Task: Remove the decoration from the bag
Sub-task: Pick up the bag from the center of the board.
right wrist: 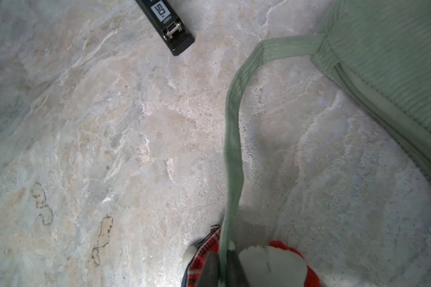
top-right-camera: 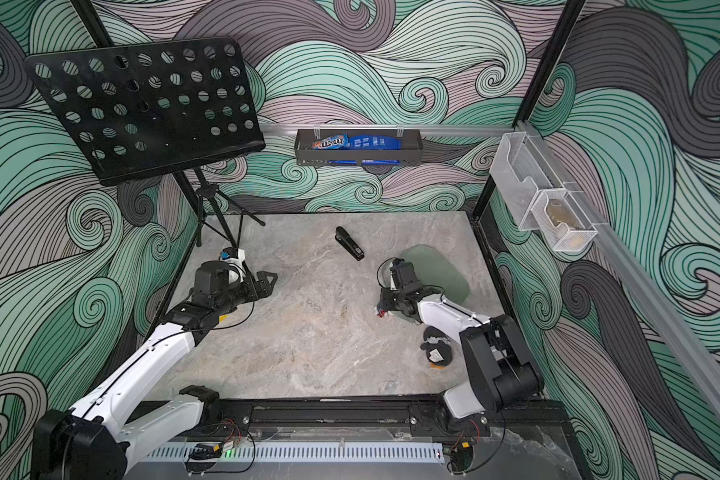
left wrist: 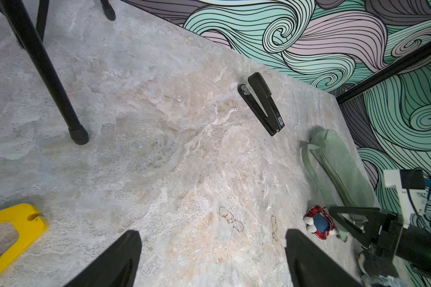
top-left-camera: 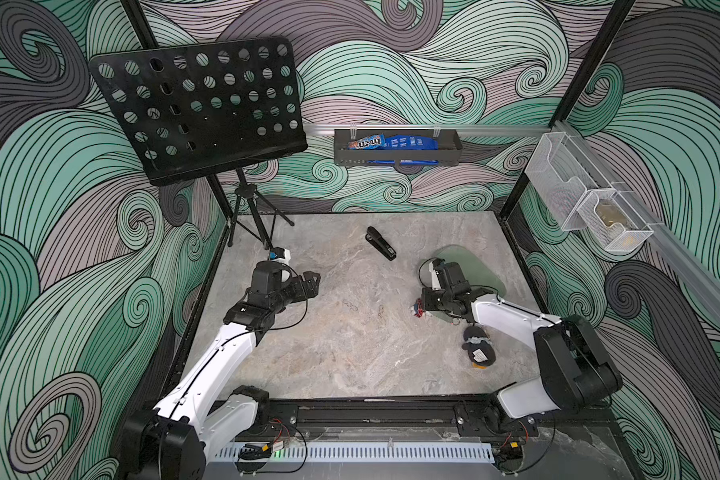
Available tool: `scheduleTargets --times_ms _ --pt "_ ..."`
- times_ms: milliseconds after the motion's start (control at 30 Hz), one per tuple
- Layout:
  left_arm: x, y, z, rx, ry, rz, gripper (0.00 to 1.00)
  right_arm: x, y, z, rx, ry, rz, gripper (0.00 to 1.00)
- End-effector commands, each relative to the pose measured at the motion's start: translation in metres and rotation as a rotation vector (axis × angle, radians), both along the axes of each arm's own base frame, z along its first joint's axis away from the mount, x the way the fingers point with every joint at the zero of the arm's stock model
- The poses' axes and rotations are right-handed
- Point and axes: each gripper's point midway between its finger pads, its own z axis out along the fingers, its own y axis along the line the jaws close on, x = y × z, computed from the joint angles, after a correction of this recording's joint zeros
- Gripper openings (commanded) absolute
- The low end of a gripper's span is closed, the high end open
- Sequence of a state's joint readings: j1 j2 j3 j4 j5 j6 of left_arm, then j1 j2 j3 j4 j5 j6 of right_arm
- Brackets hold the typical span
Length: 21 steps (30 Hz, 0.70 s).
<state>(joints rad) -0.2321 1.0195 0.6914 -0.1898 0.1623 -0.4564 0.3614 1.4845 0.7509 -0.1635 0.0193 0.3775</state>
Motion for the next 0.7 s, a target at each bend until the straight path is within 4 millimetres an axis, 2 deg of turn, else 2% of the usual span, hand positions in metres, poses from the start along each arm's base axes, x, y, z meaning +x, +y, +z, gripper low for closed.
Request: scheduleTargets --times_ms 0,100,167,400,567,667 --pt "0.001 -0.012 0.014 -0.028 -0.030 -0.062 0.93 0.012 0.006 0.038 0.027 -0.081 0.020 0.00" --pt "-0.003 -0.020 0.026 -0.052 -0.062 -0.100 0.93 0.010 0.018 0.080 0.102 -0.150 0.069 0.00" --pt "-0.007 -0.027 0.037 -0.065 -0.091 -0.131 0.93 0.006 0.026 0.118 0.170 -0.213 0.107 0.00" --pt "-0.036 -0.067 0.097 -0.118 -0.256 -0.318 0.92 -0.030 0.048 0.249 0.421 -0.455 0.254 0.00" --pt "-0.067 -0.093 0.139 -0.175 -0.384 -0.465 0.91 -0.063 0.051 0.324 0.553 -0.580 0.327 0.00" --pt "-0.086 -0.107 0.156 -0.214 -0.451 -0.554 0.88 -0.080 0.056 0.355 0.635 -0.616 0.383 0.00"
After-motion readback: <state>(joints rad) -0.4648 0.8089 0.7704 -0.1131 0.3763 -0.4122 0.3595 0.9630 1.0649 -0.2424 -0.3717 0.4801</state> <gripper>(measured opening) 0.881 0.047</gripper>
